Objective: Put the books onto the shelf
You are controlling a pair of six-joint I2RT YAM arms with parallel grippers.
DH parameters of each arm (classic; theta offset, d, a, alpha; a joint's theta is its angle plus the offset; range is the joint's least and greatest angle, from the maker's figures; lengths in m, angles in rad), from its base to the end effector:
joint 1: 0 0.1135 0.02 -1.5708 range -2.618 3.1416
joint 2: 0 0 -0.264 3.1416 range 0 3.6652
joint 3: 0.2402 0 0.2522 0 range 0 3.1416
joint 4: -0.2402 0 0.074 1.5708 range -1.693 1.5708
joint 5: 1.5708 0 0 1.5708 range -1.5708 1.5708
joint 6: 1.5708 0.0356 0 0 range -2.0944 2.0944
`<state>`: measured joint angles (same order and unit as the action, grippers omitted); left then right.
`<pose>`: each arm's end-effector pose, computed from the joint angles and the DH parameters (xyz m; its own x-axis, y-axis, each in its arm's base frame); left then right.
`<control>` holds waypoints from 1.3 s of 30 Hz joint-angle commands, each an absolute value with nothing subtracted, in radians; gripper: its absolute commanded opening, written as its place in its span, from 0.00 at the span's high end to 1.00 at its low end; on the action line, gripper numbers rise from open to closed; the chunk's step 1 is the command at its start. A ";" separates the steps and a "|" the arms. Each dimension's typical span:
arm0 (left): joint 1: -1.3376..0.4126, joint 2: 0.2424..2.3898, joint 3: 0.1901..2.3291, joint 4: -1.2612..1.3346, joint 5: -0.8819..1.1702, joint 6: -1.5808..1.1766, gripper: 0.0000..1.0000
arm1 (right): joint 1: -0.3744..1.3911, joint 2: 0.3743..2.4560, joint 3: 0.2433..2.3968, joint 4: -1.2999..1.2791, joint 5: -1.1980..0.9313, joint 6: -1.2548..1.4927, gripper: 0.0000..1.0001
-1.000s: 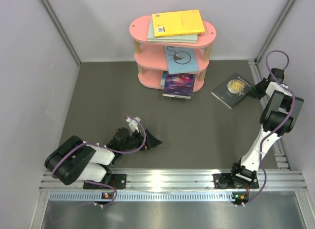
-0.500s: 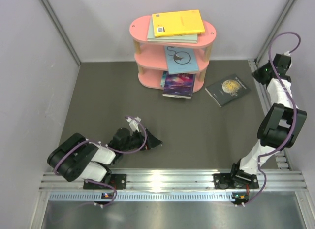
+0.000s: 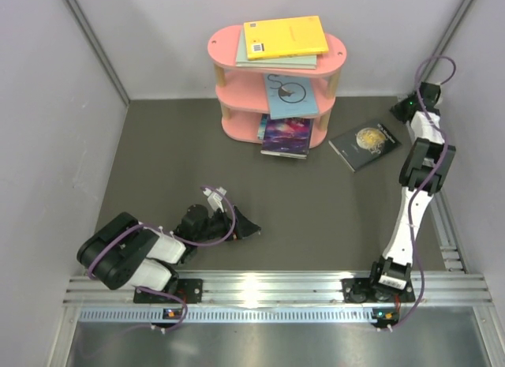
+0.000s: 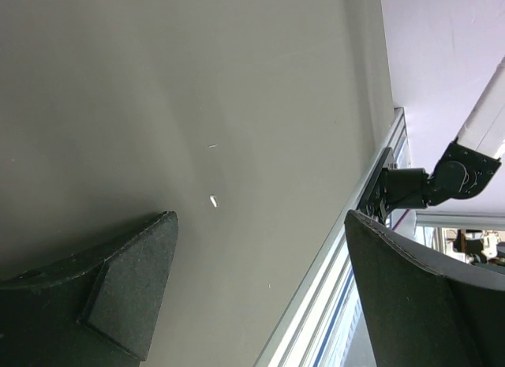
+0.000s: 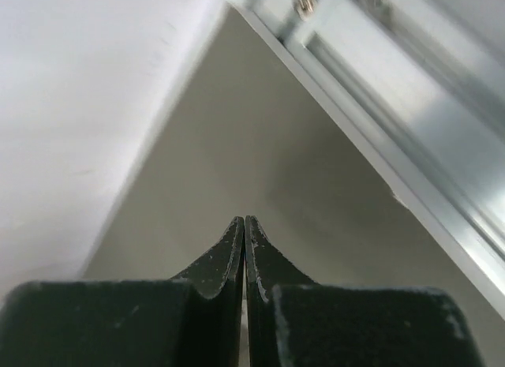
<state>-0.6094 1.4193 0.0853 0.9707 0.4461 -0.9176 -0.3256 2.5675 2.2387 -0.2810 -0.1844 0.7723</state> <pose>0.1512 -0.1243 0.1127 -0.8498 -0.2805 -0.4463 0.2834 0.4708 -0.8355 0.5537 -0.1801 0.1721 -0.2686 0.8147 -0.5139 0.5019 0.5738 0.6472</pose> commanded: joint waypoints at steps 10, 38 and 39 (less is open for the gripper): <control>-0.611 1.462 0.052 0.818 0.408 -0.893 0.07 | -0.255 2.639 2.267 -0.362 -0.388 0.813 0.91; -0.774 1.463 0.211 0.666 0.310 -0.885 0.08 | -0.093 1.332 0.951 -0.524 -0.019 0.528 0.00; -0.811 1.466 0.234 0.651 0.278 -0.890 0.07 | -0.135 1.306 0.954 -0.544 0.021 0.508 0.00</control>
<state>-0.7151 1.4475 0.1848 0.8707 0.3809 -0.9146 -0.0654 1.4246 0.8879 -0.4152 -0.1467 0.5995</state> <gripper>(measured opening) 0.924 0.982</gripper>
